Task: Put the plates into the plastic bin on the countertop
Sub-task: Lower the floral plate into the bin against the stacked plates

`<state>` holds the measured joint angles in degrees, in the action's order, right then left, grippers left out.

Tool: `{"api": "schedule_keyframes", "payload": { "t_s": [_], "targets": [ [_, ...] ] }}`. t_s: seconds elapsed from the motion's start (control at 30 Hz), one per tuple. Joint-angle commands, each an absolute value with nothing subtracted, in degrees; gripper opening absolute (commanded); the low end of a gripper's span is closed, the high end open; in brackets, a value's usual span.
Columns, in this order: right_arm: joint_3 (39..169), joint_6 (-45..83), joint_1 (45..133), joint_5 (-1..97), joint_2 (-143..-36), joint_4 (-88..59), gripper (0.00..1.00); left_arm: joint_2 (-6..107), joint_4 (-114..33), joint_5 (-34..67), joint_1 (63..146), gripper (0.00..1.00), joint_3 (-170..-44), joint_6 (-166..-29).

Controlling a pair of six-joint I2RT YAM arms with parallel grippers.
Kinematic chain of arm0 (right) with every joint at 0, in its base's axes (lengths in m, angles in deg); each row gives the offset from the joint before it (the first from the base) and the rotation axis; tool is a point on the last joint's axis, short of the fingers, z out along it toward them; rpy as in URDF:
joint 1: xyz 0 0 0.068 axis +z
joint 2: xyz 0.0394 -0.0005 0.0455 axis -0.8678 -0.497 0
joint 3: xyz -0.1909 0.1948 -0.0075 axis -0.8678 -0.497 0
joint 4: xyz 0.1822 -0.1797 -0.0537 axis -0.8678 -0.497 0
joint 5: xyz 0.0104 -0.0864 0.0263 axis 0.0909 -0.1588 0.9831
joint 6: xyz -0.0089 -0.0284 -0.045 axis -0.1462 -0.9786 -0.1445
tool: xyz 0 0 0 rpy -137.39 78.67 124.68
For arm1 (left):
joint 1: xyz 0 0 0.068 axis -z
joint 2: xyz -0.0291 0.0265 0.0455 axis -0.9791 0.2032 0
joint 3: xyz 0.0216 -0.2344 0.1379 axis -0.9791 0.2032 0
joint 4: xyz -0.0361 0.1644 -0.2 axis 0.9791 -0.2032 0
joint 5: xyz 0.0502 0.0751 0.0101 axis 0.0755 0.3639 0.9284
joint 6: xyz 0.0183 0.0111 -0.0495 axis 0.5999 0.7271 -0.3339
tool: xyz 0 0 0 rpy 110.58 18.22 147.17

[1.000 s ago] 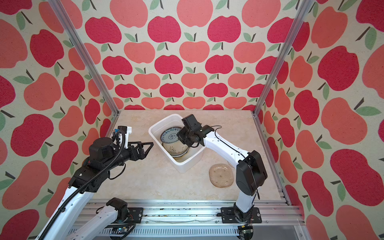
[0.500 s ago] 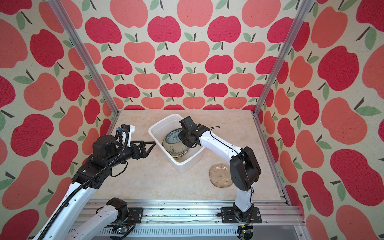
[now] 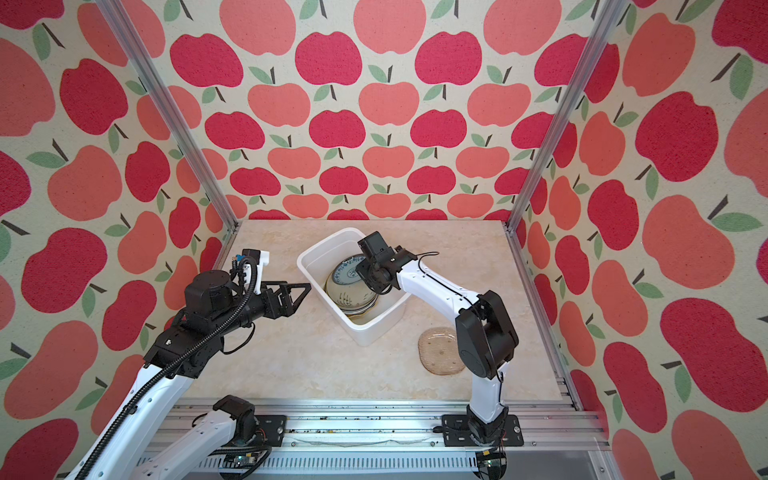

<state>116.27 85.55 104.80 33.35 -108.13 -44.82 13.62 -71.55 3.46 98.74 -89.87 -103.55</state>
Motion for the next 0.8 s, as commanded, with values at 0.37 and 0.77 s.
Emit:
{"api": "schedule_keyframes", "payload": {
  "t_s": [0.37,0.77],
  "targets": [
    [112.9,96.3,111.9,19.7,-107.0,-41.4,0.00,13.5,-70.0,2.3,98.8,0.99,-89.2,-102.3],
    [107.6,109.2,114.2,12.4,-104.9,-38.2,0.00,12.3,-71.4,2.5,98.6,0.99,-88.8,-100.7]
  ]
}}
